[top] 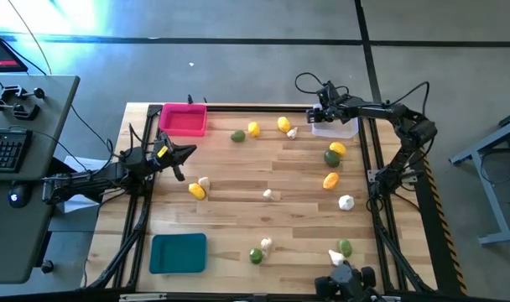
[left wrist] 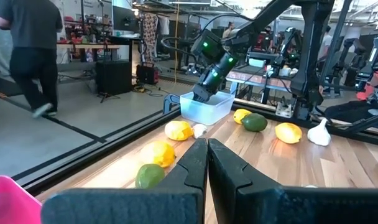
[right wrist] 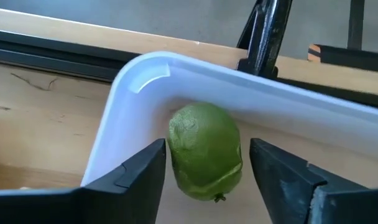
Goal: Sort produce into baskets
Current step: Put the top right lime into the transparent bin
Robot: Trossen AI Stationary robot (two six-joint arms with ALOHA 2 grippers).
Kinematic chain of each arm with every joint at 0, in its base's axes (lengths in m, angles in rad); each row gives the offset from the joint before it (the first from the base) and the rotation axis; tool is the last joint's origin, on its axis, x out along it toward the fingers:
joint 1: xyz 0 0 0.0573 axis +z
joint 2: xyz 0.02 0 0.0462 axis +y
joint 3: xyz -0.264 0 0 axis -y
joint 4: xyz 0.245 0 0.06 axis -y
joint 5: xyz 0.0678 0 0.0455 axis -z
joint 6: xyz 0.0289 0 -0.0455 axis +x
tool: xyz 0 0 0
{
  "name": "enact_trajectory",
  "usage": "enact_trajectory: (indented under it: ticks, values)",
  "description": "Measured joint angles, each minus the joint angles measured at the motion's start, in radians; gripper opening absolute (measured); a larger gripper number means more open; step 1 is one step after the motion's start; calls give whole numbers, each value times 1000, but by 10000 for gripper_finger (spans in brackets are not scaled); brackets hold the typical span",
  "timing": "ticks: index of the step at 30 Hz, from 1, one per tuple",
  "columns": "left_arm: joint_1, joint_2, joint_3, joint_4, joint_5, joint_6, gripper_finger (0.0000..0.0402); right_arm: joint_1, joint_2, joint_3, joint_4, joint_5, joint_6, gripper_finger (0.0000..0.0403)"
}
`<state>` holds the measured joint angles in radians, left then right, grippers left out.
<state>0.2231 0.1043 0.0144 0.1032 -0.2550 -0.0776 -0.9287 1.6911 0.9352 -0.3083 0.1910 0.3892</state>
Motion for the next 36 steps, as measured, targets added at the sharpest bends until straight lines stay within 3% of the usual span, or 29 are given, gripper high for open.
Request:
enact_trajectory:
  ticks: [9, 17, 24, 32, 36]
  values:
    - [0, 0, 0, -1, 0, -8, 0, 27, -98, 1, -7, -18, -55, 201]
    - [0, 0, 0, -1, 6, -46, 0, 81, -119, 1, -7, -15, -133, 105]
    - [0, 14, 0, -2, 47, -76, 0, 171, -257, 1, -15, 50, -189, 9]
    - [0, 79, 0, 19, 70, -78, 0, 387, -349, 0, 0, 188, -196, 2]
    - [0, 103, 0, 31, 70, -70, 0, 486, -350, -1, 67, 205, -183, 1]
